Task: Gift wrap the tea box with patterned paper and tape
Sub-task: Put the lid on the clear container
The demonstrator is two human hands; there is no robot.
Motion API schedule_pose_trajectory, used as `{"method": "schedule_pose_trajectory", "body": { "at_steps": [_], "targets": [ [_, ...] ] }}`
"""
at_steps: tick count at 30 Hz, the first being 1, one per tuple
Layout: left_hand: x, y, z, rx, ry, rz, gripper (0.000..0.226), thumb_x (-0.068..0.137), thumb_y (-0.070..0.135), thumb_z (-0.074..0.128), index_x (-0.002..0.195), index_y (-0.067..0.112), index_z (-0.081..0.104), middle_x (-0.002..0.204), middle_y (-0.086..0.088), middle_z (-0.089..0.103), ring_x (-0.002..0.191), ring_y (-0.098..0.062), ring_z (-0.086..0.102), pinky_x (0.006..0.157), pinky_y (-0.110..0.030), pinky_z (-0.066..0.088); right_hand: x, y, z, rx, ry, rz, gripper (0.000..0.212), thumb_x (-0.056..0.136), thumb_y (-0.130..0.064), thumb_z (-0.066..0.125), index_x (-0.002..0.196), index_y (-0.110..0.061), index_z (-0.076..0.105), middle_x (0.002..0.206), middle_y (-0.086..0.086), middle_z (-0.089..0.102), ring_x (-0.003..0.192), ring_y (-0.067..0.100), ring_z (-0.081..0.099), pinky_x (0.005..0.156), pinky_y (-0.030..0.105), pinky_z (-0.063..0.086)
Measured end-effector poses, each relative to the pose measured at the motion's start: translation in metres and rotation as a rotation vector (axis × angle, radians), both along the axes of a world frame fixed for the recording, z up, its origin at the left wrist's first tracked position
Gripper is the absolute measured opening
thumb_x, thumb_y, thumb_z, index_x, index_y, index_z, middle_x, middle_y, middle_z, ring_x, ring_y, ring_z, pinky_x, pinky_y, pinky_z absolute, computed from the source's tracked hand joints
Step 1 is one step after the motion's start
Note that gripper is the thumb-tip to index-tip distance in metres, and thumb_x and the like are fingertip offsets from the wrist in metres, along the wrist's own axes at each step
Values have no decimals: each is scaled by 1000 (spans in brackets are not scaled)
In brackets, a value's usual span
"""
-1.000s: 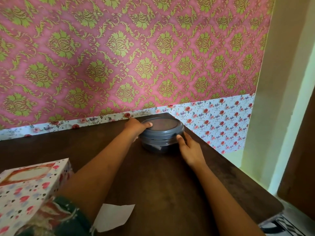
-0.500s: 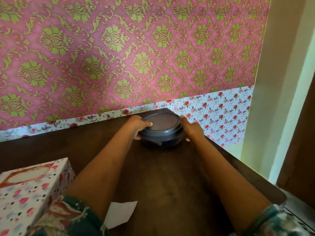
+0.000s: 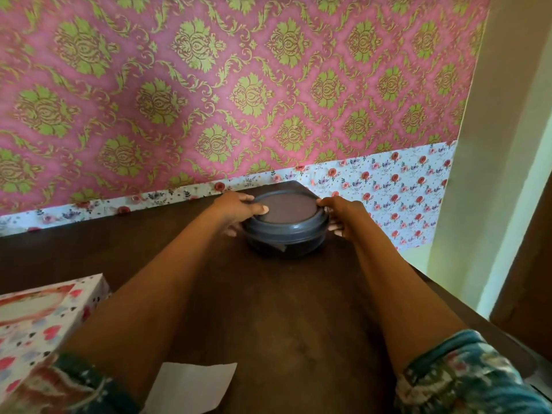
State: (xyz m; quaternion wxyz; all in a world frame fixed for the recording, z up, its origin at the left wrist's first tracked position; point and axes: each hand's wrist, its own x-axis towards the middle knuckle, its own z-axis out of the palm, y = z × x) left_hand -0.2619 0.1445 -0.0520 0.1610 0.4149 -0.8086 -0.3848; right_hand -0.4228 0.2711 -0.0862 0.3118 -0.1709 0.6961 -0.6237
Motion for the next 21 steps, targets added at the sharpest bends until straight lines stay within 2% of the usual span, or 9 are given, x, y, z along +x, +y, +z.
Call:
{"method": "schedule_pose_trajectory", "body": {
  "at_steps": [4, 7, 8, 10, 12, 14, 16, 18, 21],
  "targets": [
    [-6, -3, -4, -385, -165, 18, 38, 87, 42, 54, 120, 25, 60, 128, -3, 57, 111, -25, 53, 92, -36, 47, -1, -4, -5, -18, 27, -59, 25, 85, -23, 63, 70, -12, 46, 75, 4, 48, 65, 15, 44, 54, 25, 35],
    [-10, 3, -4, -569, -279, 66, 29, 92, 38, 41, 102, 24, 64, 111, -3, 60, 104, -27, 54, 84, -34, 40, -2, -4, -4, -35, 54, -70, 25, 86, -22, 62, 71, -12, 45, 75, 4, 47, 65, 14, 43, 56, 25, 35],
    [-11, 3, -4, -585, -299, 77, 28, 93, 36, 40, 97, 22, 64, 109, -5, 60, 103, -28, 54, 82, -34, 38, -1, -3, -4, -38, 55, -70, 23, 86, -22, 62, 73, -10, 47, 76, 4, 47, 65, 14, 42, 59, 25, 36],
    [-13, 3, -3, -600, -335, 105, 26, 95, 30, 40, 100, 20, 64, 111, -6, 59, 105, -28, 54, 84, -36, 38, -1, -3, -8, -43, 69, -97, 22, 85, -24, 63, 87, -5, 51, 83, 8, 52, 66, 15, 45, 68, 30, 40],
    [-15, 4, -2, -610, -374, 126, 27, 94, 24, 40, 108, 21, 63, 116, -7, 59, 108, -28, 54, 88, -37, 40, 2, -4, -14, -34, 106, -167, 47, 80, -32, 68, 111, 1, 53, 101, 14, 59, 74, 20, 54, 74, 32, 44],
    [-17, 7, 0, -594, -419, 148, 28, 95, 23, 39, 114, 20, 60, 120, -7, 57, 111, -27, 53, 91, -37, 39, 9, 0, -14, 4, 150, -196, 68, 78, -42, 69, 126, 1, 48, 119, 17, 58, 94, 29, 59, 85, 40, 50],
    [-16, 12, 2, -580, -468, 166, 29, 96, 26, 39, 116, 15, 56, 123, -8, 56, 114, -27, 51, 94, -37, 37, 16, 4, -14, 36, 172, -164, 72, 80, -52, 63, 128, 1, 47, 123, 20, 57, 105, 33, 57, 94, 44, 48],
    [-10, 13, 5, -541, -443, 165, 34, 96, 34, 39, 118, 14, 55, 125, -9, 55, 116, -28, 50, 95, -38, 37, 16, 12, -8, 80, 234, -94, 72, 86, -58, 50, 125, 2, 50, 123, 22, 57, 104, 32, 57, 94, 41, 47],
    [9, 17, 10, -521, -326, 91, 43, 97, 40, 35, 130, 16, 50, 134, -11, 49, 122, -30, 47, 97, -40, 38, 22, 36, 0, 180, 465, -53, 68, 94, -56, 31, 132, -2, 47, 136, 21, 48, 121, 34, 48, 104, 44, 37]
  ]
}}
